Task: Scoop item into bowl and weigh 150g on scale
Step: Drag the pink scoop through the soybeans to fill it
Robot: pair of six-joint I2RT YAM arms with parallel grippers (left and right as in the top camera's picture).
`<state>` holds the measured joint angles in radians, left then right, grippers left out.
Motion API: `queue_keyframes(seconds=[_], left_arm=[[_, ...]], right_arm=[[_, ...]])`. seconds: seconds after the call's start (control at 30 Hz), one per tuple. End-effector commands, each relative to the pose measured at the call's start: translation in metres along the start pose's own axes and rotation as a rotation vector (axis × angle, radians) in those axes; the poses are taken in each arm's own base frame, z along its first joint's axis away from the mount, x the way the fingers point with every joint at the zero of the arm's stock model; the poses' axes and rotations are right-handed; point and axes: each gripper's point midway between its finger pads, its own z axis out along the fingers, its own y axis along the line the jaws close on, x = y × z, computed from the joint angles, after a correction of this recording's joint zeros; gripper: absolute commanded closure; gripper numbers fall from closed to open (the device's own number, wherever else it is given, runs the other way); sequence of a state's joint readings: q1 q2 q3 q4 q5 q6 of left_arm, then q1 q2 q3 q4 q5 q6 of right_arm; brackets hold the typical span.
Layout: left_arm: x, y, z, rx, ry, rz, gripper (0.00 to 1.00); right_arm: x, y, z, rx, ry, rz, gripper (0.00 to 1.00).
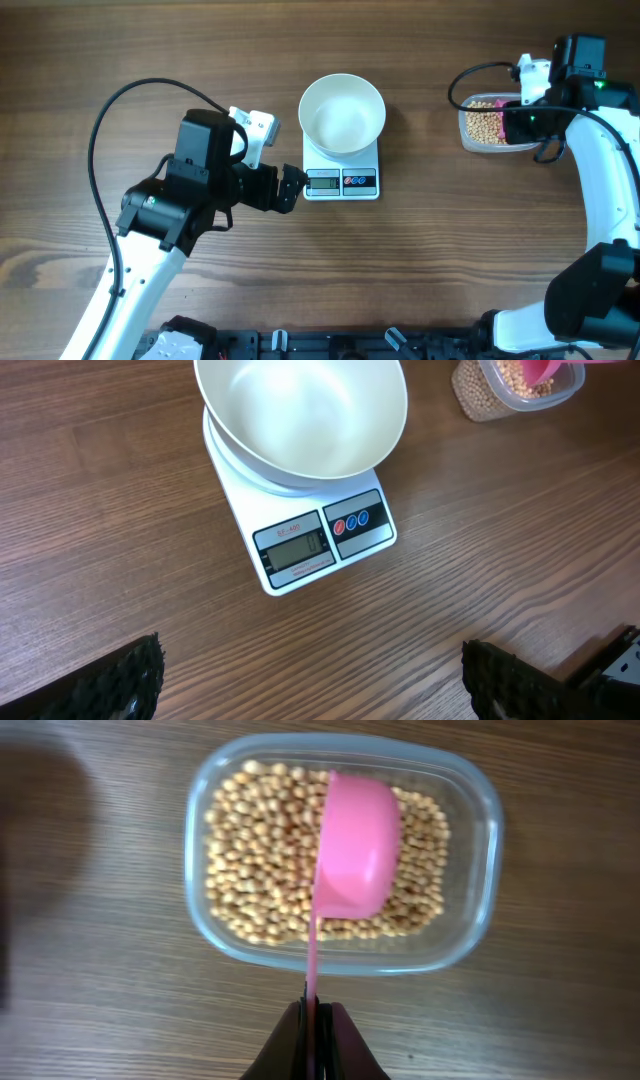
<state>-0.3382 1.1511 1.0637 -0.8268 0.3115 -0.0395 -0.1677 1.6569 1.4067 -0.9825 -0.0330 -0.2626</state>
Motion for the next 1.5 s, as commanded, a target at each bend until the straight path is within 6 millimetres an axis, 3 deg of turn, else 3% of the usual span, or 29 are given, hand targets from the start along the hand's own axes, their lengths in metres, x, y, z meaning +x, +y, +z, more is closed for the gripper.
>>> queue_keyframes(seconds=[0.0, 0.33, 0.6, 0.93, 1.13, 1.47], left_arm=[[-0.001, 0.0, -0.002, 0.006, -0.007, -0.008, 0.0], [-0.001, 0.0, -0.002, 0.006, -0.007, -0.008, 0.0], [-0.001, 0.0, -0.002, 0.006, -0.007, -0.008, 0.0], [-0.001, 0.0, -0.002, 0.006, -0.007, -0.008, 0.0], [-0.001, 0.0, -0.002, 0.006, -0.007, -0.008, 0.0], [-0.001, 0.0, -0.002, 0.006, -0.007, -0.008, 0.0]], right_arm=[[0.002, 0.015, 0.004, -0.087, 0.001, 0.005, 0.96], [0.003, 0.014, 0.005, -0.124, -0.005, 0.03, 0.96], [0.005, 0.007, 0.001, -0.26, -0.042, 0.125, 0.96], [0.013, -0.002, 0.015, -0.338, -0.013, 0.206, 0.96], [0.014, -0.001, 0.008, -0.422, -0.035, 0.256, 0.96], [0.024, -0.026, 0.017, -0.449, -0.015, 0.425, 0.96]])
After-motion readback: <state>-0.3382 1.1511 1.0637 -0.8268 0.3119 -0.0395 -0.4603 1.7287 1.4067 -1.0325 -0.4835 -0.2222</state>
